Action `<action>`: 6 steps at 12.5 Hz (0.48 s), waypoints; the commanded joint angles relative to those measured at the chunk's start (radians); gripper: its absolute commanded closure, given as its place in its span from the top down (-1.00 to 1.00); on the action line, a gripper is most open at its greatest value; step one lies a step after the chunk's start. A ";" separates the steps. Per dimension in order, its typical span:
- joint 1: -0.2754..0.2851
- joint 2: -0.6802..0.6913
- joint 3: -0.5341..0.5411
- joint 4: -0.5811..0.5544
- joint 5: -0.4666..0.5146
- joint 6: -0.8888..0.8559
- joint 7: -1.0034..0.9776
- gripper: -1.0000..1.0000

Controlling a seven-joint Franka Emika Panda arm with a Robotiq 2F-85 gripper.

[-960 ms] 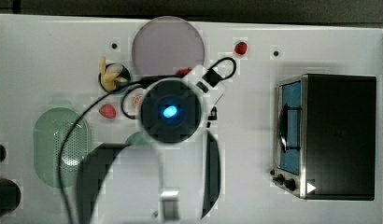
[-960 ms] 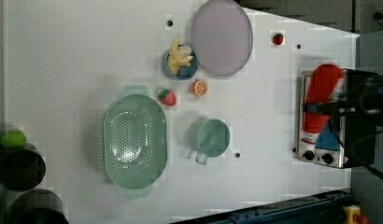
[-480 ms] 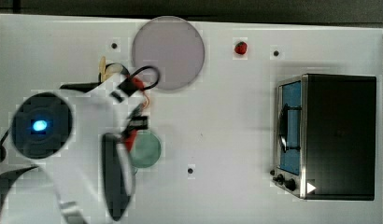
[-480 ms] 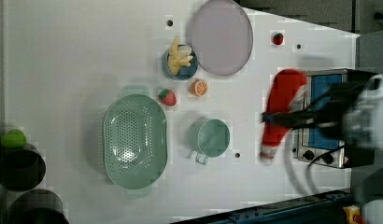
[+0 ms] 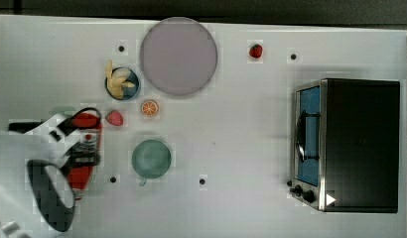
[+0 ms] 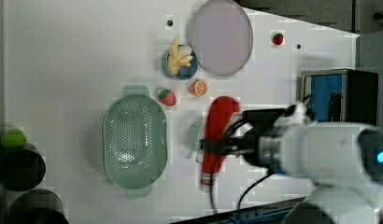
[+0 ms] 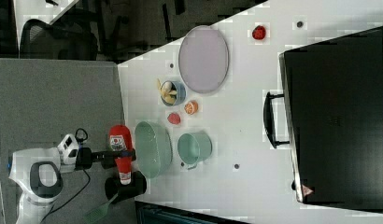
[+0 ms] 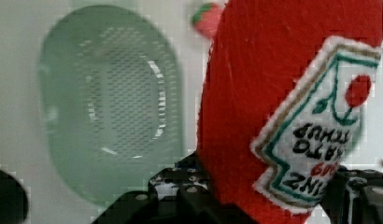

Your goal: Pick Ketchup from the table and place it in strainer.

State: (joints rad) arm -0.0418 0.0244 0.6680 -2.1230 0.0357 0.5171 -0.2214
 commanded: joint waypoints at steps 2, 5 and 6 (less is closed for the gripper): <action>0.010 0.108 0.063 0.025 -0.006 0.174 0.216 0.23; 0.040 0.225 0.076 0.025 -0.082 0.287 0.335 0.23; 0.048 0.264 0.074 0.024 -0.110 0.332 0.358 0.23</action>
State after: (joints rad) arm 0.0122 0.2749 0.7607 -2.1113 -0.0609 0.8320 0.0312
